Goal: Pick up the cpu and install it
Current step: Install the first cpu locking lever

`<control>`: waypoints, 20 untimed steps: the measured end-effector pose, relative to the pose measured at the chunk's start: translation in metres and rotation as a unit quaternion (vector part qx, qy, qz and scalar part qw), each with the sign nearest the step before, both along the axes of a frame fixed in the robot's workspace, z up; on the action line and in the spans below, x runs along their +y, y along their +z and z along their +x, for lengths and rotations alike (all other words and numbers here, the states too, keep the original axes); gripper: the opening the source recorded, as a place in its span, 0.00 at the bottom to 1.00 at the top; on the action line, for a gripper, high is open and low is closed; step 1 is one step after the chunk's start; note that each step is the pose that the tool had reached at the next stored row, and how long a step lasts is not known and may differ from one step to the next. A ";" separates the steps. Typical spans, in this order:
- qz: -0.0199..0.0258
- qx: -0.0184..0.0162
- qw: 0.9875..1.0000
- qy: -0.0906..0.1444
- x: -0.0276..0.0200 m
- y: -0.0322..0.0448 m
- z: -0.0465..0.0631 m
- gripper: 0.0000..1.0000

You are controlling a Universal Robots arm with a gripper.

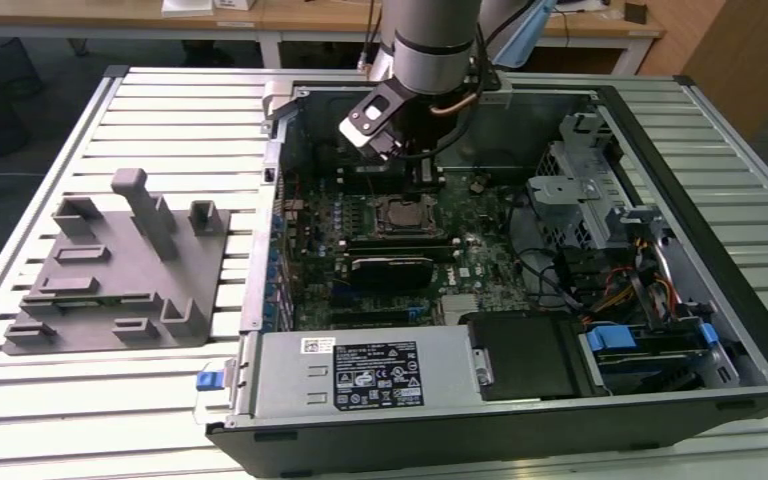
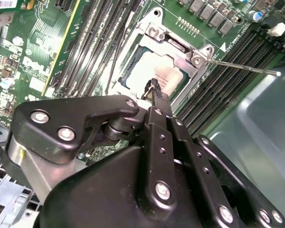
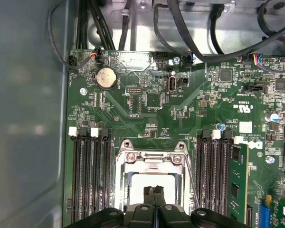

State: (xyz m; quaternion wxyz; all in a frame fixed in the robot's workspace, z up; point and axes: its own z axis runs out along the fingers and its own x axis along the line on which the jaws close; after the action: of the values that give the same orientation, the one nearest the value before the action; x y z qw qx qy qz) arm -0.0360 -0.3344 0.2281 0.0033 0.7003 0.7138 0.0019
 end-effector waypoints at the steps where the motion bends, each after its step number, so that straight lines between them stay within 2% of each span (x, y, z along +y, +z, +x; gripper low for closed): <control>1: 0.000 0.000 1.000 0.000 0.0000 0.0022 0.000 0.11; 14: 0.000 0.000 1.000 0.000 0.0000 0.0410 0.000 0.11; 20: 0.000 0.000 1.000 0.001 0.0000 0.0415 0.000 0.11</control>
State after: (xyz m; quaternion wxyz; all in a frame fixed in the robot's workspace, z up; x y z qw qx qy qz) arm -0.0361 -0.3344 0.2696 0.0034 0.6994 0.7147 0.0019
